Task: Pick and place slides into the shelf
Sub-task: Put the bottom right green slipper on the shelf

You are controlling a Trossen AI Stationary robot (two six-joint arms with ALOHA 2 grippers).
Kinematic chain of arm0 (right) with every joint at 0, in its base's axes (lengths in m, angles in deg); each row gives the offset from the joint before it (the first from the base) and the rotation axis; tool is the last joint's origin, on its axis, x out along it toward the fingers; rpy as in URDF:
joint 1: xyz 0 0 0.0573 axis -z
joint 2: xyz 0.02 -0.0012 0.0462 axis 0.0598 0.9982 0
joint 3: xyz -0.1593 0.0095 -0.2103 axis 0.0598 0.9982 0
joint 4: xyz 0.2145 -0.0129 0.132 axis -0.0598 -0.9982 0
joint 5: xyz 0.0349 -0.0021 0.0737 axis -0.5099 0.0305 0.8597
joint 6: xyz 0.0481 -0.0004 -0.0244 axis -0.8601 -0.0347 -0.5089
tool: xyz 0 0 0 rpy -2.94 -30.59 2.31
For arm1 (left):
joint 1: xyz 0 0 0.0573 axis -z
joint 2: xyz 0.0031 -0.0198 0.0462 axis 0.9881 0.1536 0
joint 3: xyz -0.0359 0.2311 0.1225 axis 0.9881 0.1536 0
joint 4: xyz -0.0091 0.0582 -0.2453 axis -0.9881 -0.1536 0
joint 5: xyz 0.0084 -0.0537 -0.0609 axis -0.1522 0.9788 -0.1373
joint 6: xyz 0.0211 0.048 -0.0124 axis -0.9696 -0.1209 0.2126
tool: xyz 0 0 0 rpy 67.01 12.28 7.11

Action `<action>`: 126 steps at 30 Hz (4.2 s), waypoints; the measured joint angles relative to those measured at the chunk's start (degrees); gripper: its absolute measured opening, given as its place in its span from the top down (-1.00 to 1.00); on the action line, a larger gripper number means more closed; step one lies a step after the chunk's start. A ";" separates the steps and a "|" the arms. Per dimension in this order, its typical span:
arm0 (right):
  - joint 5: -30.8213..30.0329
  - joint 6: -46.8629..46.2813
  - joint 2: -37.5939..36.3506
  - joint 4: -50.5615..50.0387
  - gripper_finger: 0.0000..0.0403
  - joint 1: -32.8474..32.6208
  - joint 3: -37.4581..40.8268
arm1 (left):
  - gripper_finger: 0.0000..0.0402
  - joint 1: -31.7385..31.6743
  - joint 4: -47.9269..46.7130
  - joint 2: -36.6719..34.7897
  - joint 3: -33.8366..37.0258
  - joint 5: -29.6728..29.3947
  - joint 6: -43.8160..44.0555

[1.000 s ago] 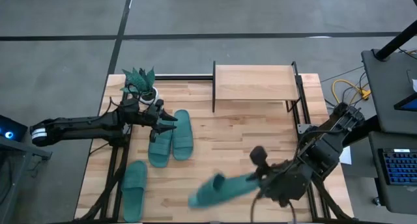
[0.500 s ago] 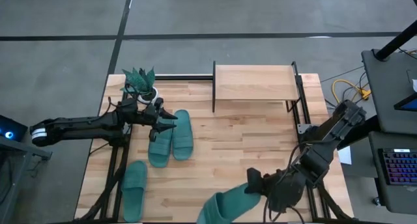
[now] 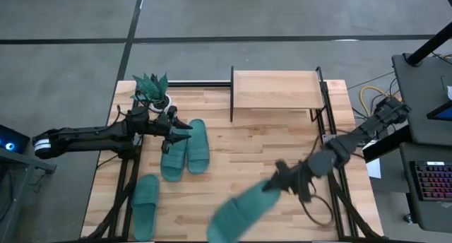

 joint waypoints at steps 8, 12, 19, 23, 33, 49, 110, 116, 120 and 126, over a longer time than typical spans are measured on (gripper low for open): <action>-12.34 -8.88 -5.18 9.84 0.71 13.26 5.04 | 0.26 -0.01 0.63 -0.01 0.01 0.00 0.00; -33.89 -9.29 -2.99 11.93 0.71 14.45 5.50 | 0.26 0.00 0.65 0.00 0.08 0.01 0.00; -60.84 -9.67 2.28 15.01 0.71 14.21 5.45 | 0.26 0.02 0.85 0.35 0.30 0.00 0.18; -78.72 -11.68 5.85 13.27 0.71 14.47 4.15 | 0.26 0.01 0.95 0.35 0.33 0.00 0.20; -82.33 -18.51 9.10 13.28 0.71 18.14 3.53 | 0.26 0.01 2.43 0.79 0.41 0.00 0.13; -82.27 -30.61 0.89 -8.61 0.71 24.97 4.93 | 0.26 0.00 2.51 0.76 0.57 0.00 0.19; -39.80 -60.20 -3.76 -15.11 0.71 3.52 4.34 | -0.44 0.50 23.98 26.02 -13.54 -0.09 -41.42; -39.83 -60.25 -3.64 -15.06 0.71 3.44 4.41 | -0.45 0.67 24.01 29.22 -15.99 0.52 -35.06; -39.85 -60.23 -3.64 -15.05 0.71 3.44 4.41 | -0.39 0.87 23.95 31.74 -17.71 1.31 -32.39; -40.30 -60.21 -3.64 -15.00 0.71 3.44 4.43 | 0.08 0.99 23.91 34.53 -20.06 4.72 -32.38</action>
